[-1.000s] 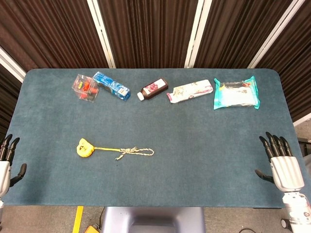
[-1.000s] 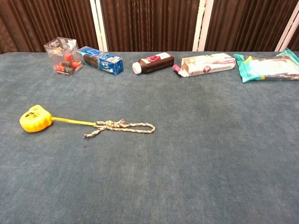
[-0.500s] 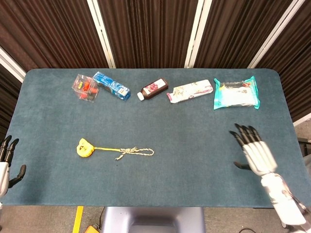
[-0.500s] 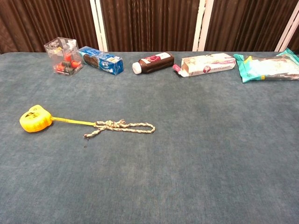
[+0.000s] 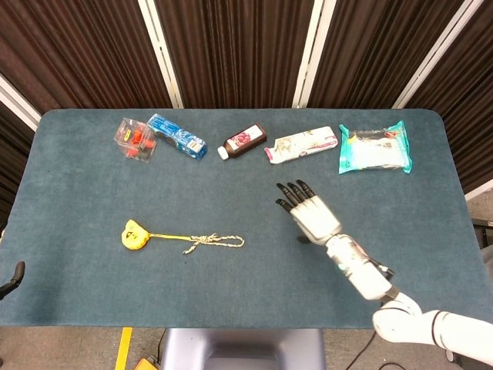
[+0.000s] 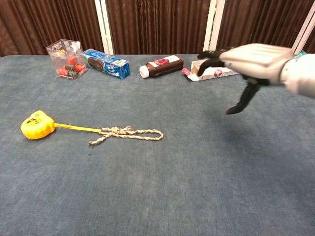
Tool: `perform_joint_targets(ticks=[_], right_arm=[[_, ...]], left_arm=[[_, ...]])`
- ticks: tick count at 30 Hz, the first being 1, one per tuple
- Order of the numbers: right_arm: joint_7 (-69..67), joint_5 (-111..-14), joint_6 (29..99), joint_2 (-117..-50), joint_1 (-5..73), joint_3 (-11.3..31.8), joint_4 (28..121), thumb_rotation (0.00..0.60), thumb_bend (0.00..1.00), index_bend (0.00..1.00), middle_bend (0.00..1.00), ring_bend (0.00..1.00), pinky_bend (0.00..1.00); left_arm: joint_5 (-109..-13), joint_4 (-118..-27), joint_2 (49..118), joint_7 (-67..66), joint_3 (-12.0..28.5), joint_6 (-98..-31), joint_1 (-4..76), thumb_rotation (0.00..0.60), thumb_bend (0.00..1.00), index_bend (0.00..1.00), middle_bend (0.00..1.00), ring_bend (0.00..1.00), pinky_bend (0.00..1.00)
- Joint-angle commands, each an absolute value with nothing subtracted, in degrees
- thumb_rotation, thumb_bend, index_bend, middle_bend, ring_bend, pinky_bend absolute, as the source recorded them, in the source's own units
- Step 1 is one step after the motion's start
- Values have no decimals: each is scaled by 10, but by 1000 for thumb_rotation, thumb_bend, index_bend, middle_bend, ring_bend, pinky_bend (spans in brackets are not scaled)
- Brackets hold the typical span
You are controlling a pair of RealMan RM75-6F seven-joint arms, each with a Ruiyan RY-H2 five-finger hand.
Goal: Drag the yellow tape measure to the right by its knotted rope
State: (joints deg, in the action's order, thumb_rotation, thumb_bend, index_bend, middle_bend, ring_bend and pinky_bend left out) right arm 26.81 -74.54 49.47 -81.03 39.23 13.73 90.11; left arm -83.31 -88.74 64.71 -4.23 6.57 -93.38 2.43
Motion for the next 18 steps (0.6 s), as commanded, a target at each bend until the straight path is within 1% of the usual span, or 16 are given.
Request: perform_joint_targets(ticks=[1, 6, 9, 12, 18], right_arm=[[273, -725, 479, -849, 417, 143, 873, 600, 248, 310, 56, 56, 0], [270, -719, 474, -891, 448, 147, 843, 600, 311, 321, 55, 56, 0], [277, -708, 462, -912, 470, 148, 832, 600, 383, 338, 56, 56, 0], [292, -693, 449, -929, 488, 143, 822, 600, 433, 345, 56, 56, 0], [302, -665, 431, -955, 509, 128, 802, 600, 440, 352, 56, 56, 0]], left_arm=[[-831, -889, 646, -41, 68, -933, 25, 600, 391, 59, 0, 0, 95], [-828, -890, 642, -34, 68, -939, 18, 600, 390, 59, 0, 0, 95], [-824, -890, 640, -29, 71, -941, 16, 600, 390, 59, 0, 0, 95], [-821, -890, 639, -27, 72, -941, 14, 600, 390, 59, 0, 0, 95], [-816, -888, 634, -11, 73, -942, 9, 600, 389, 59, 0, 0, 95]])
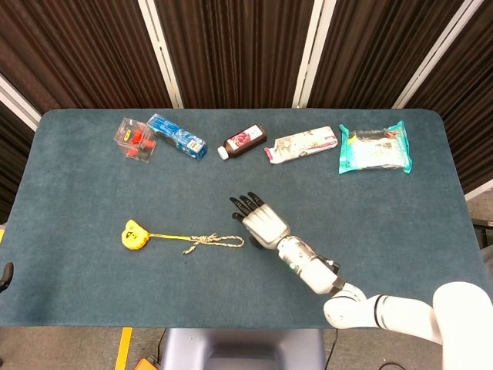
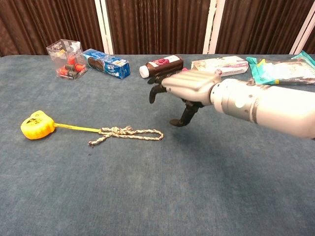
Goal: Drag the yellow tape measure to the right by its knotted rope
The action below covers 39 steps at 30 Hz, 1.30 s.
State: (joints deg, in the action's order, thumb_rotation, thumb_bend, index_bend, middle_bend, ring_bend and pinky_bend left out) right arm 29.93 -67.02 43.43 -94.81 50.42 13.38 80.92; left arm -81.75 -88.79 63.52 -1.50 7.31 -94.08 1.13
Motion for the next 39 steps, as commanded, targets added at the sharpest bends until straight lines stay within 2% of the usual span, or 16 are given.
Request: perform_joint_targets(ticks=[1, 7, 16, 20, 28, 32, 39], right_arm=[[301, -663, 432, -959, 511, 125, 797, 600, 439, 356, 56, 56, 0], [297, -661, 438, -966, 515, 113, 786, 600, 430, 373, 56, 56, 0], [280, -668, 447, -987, 524, 104, 772, 600, 225, 405, 56, 56, 0], [289, -654, 440, -995, 531, 100, 768, 600, 200, 416, 56, 56, 0], [300, -637, 437, -998, 538, 93, 767, 600, 210, 484, 56, 56, 0], [300, -630, 436, -999, 542, 91, 767, 600, 281, 535, 56, 56, 0], [307, -622, 435, -1004, 549, 87, 755, 600, 428, 538, 56, 56, 0]], left_arm=[[-814, -888, 633, -8, 74, -943, 7, 600, 389, 59, 0, 0, 95], [-813, -893, 630, -7, 76, -943, 6, 600, 387, 59, 0, 0, 95], [-806, -898, 627, -7, 77, -937, 5, 600, 387, 59, 0, 0, 95], [-803, -898, 625, -1, 78, -937, 3, 600, 387, 59, 0, 0, 95], [-800, -899, 623, 8, 81, -939, 0, 600, 387, 59, 0, 0, 96], [-800, -898, 624, 9, 82, -938, 0, 600, 386, 59, 0, 0, 96], [-797, -896, 623, 14, 84, -936, 0, 600, 387, 60, 0, 0, 97]])
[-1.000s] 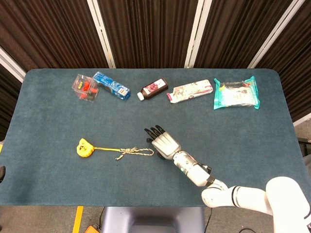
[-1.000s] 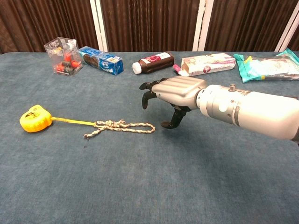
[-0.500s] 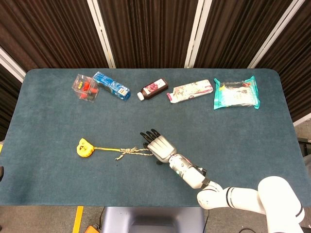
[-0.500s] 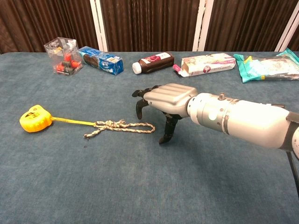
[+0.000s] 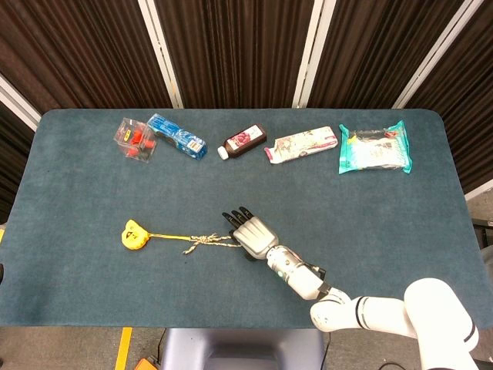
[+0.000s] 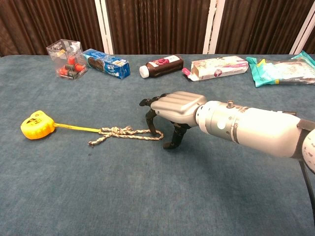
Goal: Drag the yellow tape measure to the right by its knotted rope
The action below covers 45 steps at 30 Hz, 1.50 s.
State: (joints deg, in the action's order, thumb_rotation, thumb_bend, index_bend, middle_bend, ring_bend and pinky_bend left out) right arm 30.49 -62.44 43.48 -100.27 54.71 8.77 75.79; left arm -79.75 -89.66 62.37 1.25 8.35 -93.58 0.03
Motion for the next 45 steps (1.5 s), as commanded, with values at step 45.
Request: perform_joint_targets(ticks=[45], right_arm=[[307, -624, 449, -1018, 568, 72, 740, 600, 565, 708, 99, 81, 0]], left_arm=[[-797, -898, 616, 29, 87, -945, -12, 600, 385, 60, 0, 0, 100]])
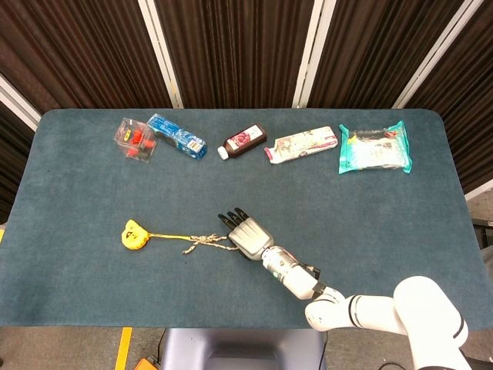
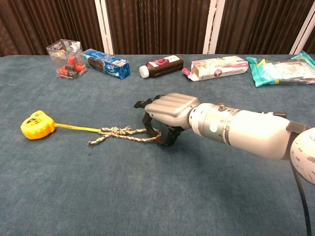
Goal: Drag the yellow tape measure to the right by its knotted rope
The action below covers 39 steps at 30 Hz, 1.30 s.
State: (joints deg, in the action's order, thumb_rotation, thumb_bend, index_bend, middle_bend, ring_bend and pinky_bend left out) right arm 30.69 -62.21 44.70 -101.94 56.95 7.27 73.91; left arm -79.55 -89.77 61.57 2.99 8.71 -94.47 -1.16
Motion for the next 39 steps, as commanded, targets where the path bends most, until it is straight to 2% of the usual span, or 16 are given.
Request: perform_joint_targets(ticks=[1, 18, 29, 39], right_arm=[[308, -624, 450, -1017, 568, 72, 740, 600, 568, 708, 99, 81, 0], [326, -614, 470, -967, 553, 69, 775, 600, 578, 708, 99, 81, 0], [330, -607, 518, -841, 520, 80, 862, 600, 578, 709, 99, 81, 0], [332, -606, 544, -745, 488, 69, 917, 600, 580, 713, 99, 81, 0]], left_arm=[[-798, -898, 616, 29, 87, -946, -11, 600, 385, 60, 0, 0, 100], [-801, -899, 615, 29, 85, -942, -10, 600, 385, 61, 0, 0, 101], [-805, -894, 624, 6, 84, -941, -5, 600, 385, 61, 0, 0, 101], [-806, -898, 631, -18, 81, -930, 2, 600, 386, 60, 0, 0, 100]])
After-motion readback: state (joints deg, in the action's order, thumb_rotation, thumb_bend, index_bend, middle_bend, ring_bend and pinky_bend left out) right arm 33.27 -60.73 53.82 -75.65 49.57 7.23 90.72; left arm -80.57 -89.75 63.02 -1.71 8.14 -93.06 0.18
